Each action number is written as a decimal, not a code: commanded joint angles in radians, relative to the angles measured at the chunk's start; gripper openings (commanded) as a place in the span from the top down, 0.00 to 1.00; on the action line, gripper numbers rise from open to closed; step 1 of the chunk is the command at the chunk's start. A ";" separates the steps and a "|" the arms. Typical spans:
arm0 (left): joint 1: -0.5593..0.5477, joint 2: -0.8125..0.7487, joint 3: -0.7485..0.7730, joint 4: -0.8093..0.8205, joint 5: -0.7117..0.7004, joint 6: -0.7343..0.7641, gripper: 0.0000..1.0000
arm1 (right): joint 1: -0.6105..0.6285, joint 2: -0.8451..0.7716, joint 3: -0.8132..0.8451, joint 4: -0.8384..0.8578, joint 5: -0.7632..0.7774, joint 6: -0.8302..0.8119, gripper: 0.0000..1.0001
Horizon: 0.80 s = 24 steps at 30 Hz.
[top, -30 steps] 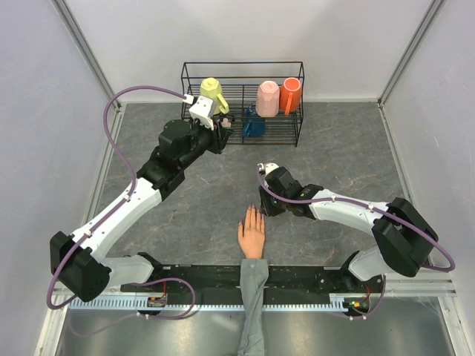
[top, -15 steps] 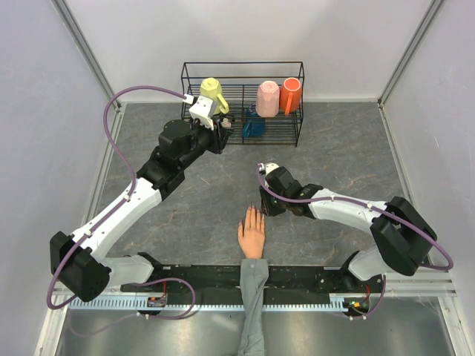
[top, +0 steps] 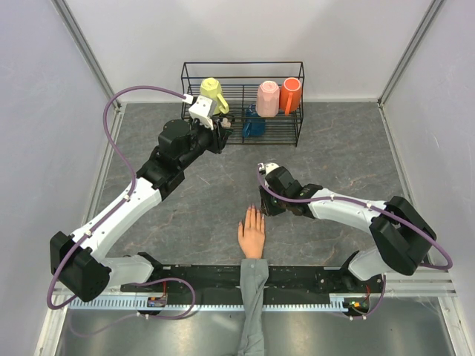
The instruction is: Paint the nails
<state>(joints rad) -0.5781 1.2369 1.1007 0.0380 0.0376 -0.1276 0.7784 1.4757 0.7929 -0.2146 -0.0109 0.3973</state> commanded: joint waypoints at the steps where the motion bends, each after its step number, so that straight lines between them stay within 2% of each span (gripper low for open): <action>1: 0.006 -0.014 0.044 0.016 0.018 -0.033 0.98 | -0.007 0.014 -0.004 0.047 0.006 0.009 1.00; 24: 0.011 -0.013 0.045 0.011 0.025 -0.038 0.98 | -0.013 0.035 0.000 0.063 0.006 0.005 1.00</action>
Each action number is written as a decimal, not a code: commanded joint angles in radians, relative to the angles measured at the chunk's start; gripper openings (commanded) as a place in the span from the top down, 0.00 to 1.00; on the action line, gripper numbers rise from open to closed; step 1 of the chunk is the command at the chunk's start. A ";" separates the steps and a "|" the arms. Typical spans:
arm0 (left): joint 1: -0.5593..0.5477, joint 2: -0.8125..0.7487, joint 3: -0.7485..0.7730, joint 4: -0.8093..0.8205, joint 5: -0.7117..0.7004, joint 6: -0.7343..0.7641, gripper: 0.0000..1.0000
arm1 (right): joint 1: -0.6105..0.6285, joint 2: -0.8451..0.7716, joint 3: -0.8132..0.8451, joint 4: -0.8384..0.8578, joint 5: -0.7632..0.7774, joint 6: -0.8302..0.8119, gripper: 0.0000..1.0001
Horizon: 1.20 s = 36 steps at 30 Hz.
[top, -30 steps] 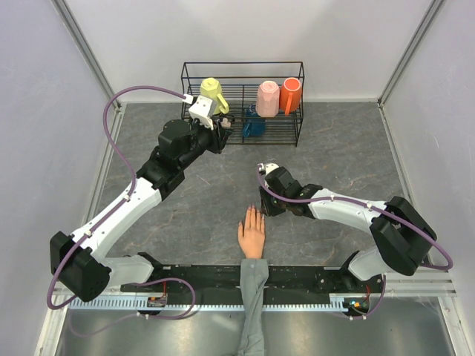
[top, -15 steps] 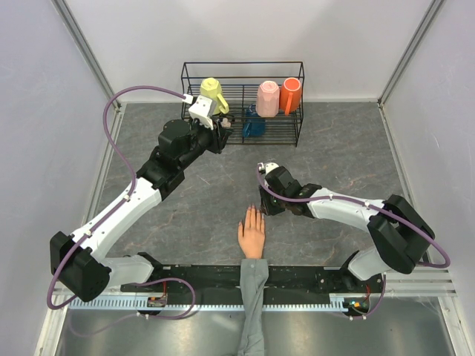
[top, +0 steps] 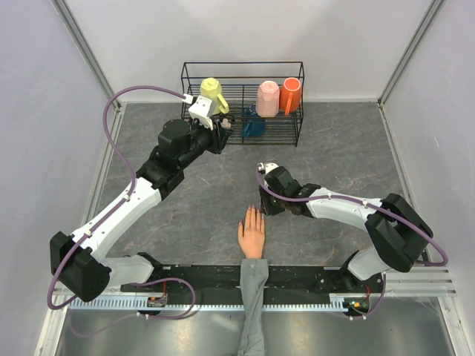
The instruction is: Paint the nails
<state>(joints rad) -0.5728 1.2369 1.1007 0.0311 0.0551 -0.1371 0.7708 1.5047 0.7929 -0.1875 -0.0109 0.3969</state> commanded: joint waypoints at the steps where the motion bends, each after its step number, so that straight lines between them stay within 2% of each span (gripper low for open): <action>1: 0.007 -0.011 0.047 0.018 0.008 -0.027 0.98 | -0.007 0.008 0.002 0.034 0.006 0.006 1.00; 36: 0.011 -0.001 0.054 0.016 0.019 -0.033 0.98 | -0.013 0.015 0.006 0.053 0.026 0.000 1.00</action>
<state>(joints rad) -0.5671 1.2369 1.1011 0.0303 0.0586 -0.1383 0.7647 1.5173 0.7929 -0.1722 -0.0090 0.3965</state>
